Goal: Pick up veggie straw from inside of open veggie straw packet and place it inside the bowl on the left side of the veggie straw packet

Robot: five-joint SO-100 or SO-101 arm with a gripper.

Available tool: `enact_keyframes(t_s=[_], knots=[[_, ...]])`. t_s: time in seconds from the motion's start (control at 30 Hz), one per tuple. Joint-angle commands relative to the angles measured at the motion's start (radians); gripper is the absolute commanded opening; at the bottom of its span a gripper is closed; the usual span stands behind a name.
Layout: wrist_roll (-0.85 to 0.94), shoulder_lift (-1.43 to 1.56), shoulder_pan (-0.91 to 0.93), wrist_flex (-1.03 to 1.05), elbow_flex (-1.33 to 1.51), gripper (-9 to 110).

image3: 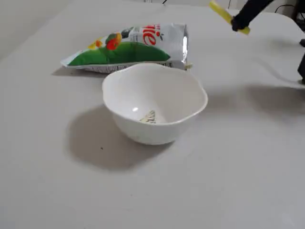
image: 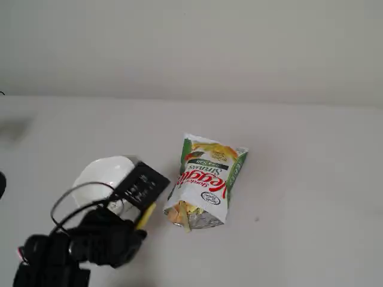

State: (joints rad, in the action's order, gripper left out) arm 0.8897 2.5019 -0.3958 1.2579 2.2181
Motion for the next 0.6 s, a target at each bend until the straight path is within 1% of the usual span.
enact_keyframes(t_s=[0.0,0.1,0.2,0.4,0.57], knots=[[-0.060,-0.152,-0.126,-0.038,-0.195,0],[-0.087,-0.293,-0.213,-0.075,-0.295,0],[-0.094,-0.442,-0.256,-0.121,-0.399,0],[-0.078,-0.749,-0.273,-0.172,-0.637,0],[-0.072,-0.934,-0.270,-0.196,-0.779,1]])
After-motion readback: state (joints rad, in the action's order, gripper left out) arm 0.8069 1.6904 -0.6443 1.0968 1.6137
